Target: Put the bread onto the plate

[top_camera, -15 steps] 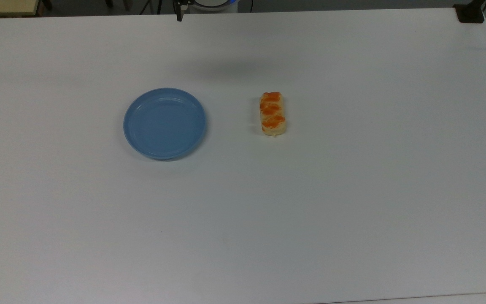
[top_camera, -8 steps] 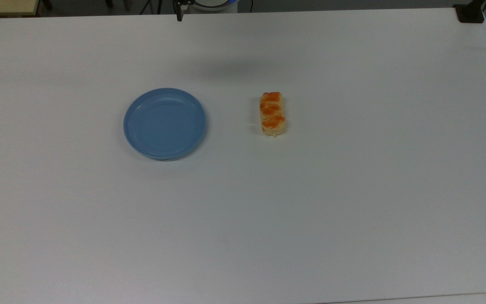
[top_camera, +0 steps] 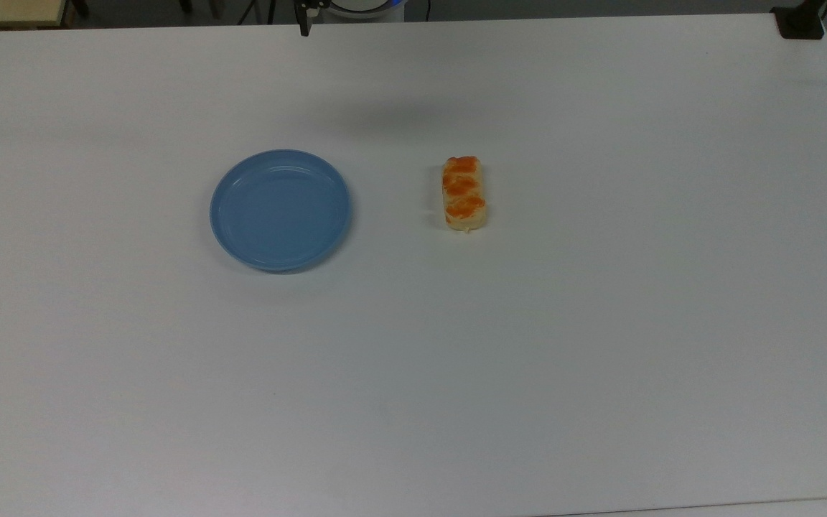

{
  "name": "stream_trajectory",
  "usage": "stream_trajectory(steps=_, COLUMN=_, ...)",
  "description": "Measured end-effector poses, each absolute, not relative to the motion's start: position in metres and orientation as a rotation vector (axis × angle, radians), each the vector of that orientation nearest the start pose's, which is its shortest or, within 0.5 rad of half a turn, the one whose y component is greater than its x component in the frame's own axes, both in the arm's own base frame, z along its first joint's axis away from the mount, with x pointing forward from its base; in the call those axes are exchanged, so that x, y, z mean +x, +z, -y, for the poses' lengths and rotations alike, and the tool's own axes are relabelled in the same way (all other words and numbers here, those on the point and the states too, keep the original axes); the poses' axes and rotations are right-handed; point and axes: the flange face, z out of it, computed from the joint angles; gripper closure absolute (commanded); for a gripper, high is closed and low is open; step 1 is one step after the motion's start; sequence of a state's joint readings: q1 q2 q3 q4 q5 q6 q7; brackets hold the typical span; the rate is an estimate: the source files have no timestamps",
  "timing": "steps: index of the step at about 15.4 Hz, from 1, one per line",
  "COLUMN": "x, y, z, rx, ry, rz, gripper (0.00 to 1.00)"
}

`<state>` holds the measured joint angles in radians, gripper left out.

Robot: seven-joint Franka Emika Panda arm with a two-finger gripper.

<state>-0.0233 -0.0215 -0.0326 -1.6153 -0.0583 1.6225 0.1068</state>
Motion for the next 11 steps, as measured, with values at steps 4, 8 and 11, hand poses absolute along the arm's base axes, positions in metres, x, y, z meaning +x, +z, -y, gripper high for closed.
stream_trajectory(steps=4, x=0.5513, y=0.62, z=0.0376, rx=-3.187, ry=-0.048, rz=-0.258, gripper=0.0)
stream_trajectory(steps=8, x=0.5513, y=0.62, z=0.0376, rx=-3.187, ry=-0.048, rz=-0.256, gripper=0.0)
stream_trajectory(steps=11, x=0.5513, y=0.6201, z=0.0377, rx=-3.192, ry=-0.047, rz=-0.205, gripper=0.0)
